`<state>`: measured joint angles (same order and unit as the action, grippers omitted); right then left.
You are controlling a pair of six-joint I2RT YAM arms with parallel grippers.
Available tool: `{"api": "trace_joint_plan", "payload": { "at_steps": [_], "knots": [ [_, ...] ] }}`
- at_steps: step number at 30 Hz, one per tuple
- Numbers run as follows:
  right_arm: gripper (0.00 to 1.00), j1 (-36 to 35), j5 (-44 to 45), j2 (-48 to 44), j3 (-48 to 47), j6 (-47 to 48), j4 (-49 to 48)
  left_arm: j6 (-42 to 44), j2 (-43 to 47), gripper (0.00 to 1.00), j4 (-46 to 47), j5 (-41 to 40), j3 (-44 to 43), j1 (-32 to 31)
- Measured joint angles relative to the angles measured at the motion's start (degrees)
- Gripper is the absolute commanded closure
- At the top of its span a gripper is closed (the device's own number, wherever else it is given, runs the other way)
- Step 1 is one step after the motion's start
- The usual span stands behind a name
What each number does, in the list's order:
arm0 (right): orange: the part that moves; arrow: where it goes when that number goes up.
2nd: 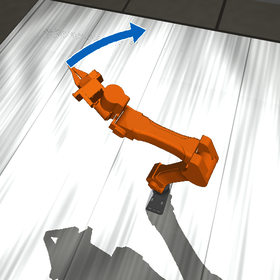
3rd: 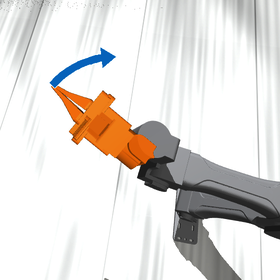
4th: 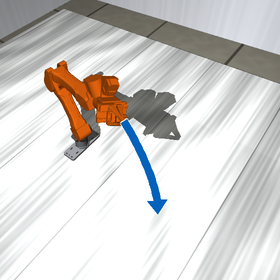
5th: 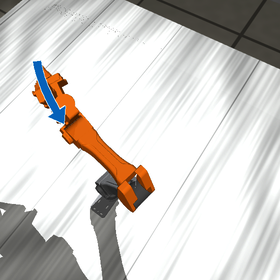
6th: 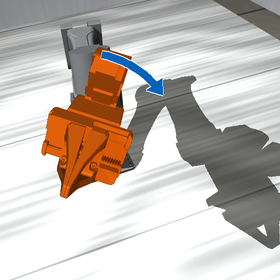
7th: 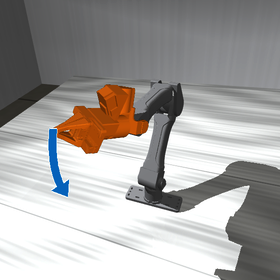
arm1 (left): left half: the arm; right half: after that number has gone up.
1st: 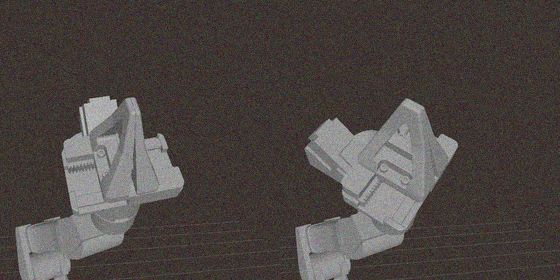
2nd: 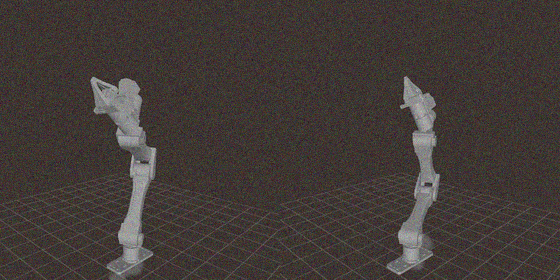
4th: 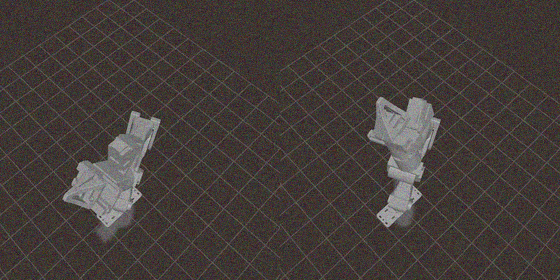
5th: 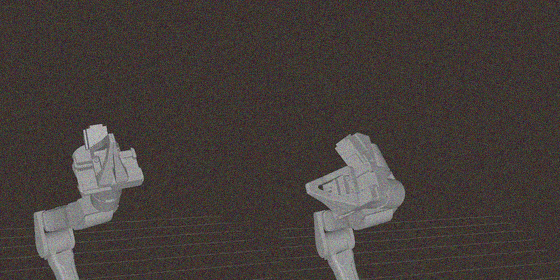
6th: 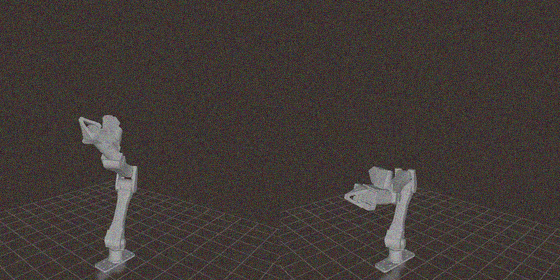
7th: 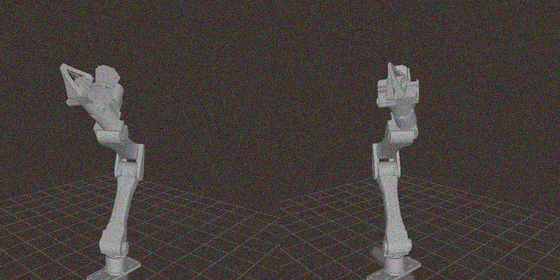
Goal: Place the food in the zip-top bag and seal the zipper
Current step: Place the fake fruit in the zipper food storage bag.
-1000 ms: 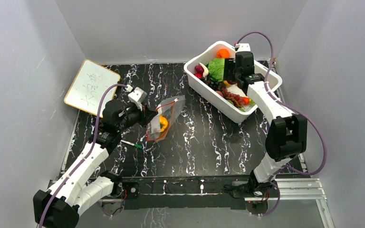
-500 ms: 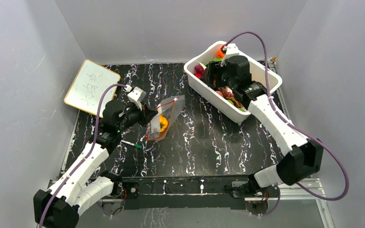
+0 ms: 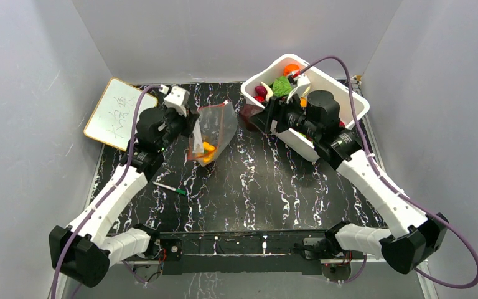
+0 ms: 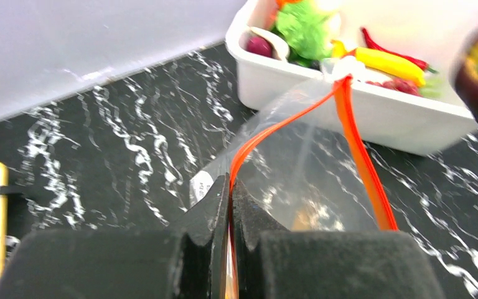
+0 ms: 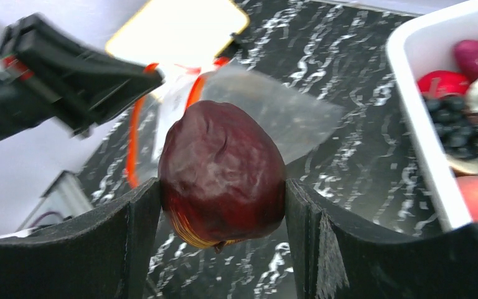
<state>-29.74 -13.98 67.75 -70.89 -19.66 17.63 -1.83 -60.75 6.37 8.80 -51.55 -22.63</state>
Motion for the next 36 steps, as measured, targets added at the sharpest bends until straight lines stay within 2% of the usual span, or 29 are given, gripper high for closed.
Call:
{"api": "trace_joint_plan", "payload": {
  "at_steps": [5,13,22,29,36],
  "knots": [
    [0.71,-2.56,-4.76,-2.93,4.39,-4.98,-4.94,2.23,-4.94,1.00,2.56,-5.90,-2.89,0.00],
    [0.70,-6.93,-8.74,-3.91,9.97,-13.35,-12.33,-1.40,-5.27,1.00,2.19,-5.90,-0.20,0.00],
    [0.70,-11.30,-7.56,2.82,9.94,-19.45,-17.81,-8.46,-1.27,1.00,1.64,-1.49,3.41,0.00],
    [0.70,-12.87,-4.04,8.00,9.18,-22.45,-17.75,-13.18,1.95,1.00,1.68,1.95,3.72,0.00],
    [0.70,-13.07,0.09,8.76,9.05,-23.65,-17.18,-15.80,3.89,1.00,1.75,3.93,5.57,0.00]
  ]
}}
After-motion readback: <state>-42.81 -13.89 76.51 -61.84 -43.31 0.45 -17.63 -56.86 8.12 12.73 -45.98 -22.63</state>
